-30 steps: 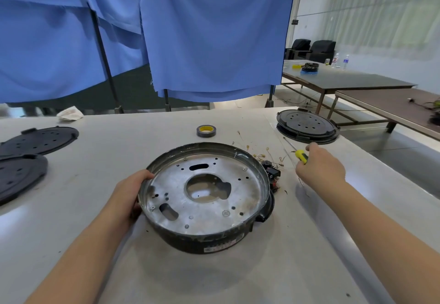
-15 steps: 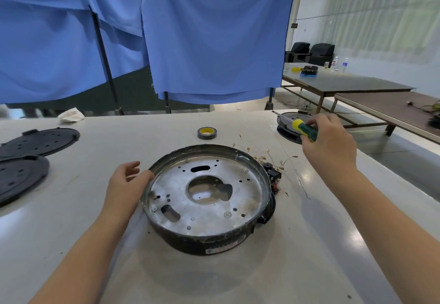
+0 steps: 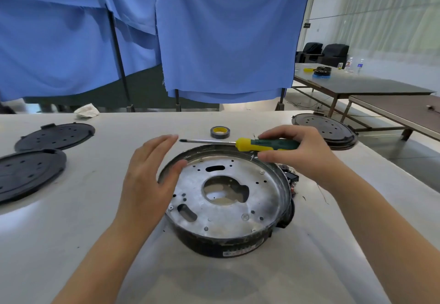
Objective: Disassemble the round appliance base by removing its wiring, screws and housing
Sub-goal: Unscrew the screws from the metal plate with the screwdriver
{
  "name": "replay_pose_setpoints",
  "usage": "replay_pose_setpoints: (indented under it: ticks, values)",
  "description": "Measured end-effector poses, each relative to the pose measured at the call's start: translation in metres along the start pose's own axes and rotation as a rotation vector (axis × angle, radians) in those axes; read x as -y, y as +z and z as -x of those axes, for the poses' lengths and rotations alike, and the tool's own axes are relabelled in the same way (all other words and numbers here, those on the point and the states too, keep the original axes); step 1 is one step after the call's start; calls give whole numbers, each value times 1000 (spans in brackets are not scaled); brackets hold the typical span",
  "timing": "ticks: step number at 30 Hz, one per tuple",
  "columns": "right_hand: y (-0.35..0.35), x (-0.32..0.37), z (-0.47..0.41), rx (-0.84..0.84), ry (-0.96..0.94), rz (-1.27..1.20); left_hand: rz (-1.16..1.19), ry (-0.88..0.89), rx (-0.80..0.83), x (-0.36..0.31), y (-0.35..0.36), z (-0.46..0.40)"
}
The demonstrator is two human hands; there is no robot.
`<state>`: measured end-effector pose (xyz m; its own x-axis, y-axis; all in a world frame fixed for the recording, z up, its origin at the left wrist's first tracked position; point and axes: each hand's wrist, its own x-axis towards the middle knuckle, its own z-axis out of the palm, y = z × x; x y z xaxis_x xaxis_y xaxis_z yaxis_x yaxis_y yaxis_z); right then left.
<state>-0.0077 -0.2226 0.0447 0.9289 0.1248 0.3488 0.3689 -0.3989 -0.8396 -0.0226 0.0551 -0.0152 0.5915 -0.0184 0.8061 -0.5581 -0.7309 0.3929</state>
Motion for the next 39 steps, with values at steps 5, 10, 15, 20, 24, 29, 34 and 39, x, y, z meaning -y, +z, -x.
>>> replay_pose_setpoints:
  ticks: [5,10,15,20,24,29,34,39]
  values:
    - [-6,10,-6,139,42,-42,-3,28,62,-3,1,2]
    - [3,18,-21,-80,30,-486,140,-99,288,-12,0,4]
    - [33,43,-34,-159,-44,-475,326,-287,416,-14,0,6]
    - [56,64,-36,-143,-132,-408,459,-645,236,11,-2,-8]
    - [75,64,-31,-59,-197,-330,530,-901,267,16,10,-7]
    - [87,56,-29,-5,-244,-275,467,-897,288,10,23,-5]
    - [84,53,-32,2,-255,-262,458,-873,323,5,30,-2]
    - [83,51,-33,7,-252,-284,443,-857,311,8,34,-3]
